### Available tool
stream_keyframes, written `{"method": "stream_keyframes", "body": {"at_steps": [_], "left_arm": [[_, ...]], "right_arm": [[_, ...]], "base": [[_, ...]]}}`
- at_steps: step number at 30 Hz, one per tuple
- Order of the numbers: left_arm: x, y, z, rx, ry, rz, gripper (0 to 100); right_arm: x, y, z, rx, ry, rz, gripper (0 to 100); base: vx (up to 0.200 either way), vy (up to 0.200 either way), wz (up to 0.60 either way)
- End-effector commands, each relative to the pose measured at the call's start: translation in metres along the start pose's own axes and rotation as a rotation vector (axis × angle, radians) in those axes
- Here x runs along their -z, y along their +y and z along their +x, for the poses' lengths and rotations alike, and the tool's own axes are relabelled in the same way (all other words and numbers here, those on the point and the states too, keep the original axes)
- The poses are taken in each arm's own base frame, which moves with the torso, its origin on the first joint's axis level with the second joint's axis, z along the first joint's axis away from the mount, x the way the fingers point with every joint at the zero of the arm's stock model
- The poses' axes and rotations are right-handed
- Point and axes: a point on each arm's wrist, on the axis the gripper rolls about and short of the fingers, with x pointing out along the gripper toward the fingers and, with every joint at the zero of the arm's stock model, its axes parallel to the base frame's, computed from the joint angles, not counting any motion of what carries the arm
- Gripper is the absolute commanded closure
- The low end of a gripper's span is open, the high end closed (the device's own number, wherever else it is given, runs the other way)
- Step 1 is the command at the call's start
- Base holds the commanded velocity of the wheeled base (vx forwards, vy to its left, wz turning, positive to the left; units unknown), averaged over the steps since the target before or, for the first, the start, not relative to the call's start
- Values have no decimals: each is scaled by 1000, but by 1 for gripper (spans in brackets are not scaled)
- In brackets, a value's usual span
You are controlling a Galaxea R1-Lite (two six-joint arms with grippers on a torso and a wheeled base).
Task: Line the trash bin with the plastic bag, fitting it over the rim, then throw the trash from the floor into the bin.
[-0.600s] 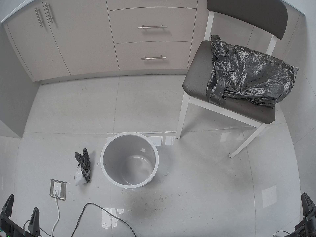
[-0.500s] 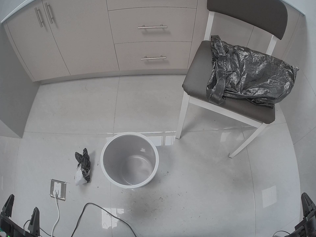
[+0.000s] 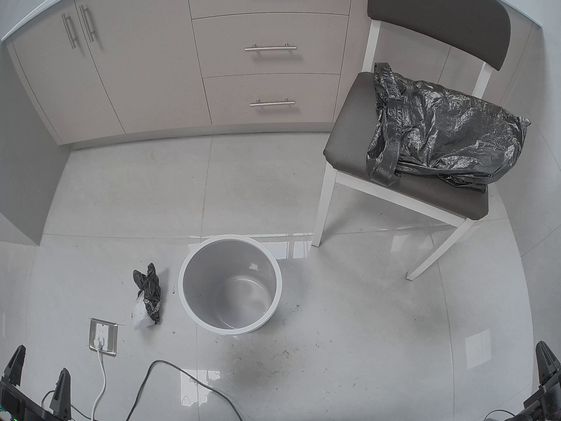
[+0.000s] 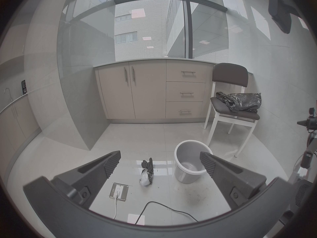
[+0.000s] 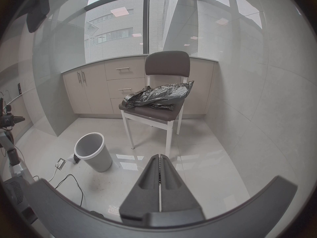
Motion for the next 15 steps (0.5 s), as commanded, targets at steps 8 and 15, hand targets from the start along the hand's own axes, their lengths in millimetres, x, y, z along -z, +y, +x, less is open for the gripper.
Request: {"method": "stream_keyframes", "body": {"at_steps": [8,15], "left_arm": [[-116,1,-23,12,-224,-149,0],[-158,-1,-28,86,-121,-231,0]], "right_arm": [[4,0,0,-2,-7,-2,100],[-48,-3,-17,46,-225,144,100]], "base": [[0,0,0],[0,0,0]]}}
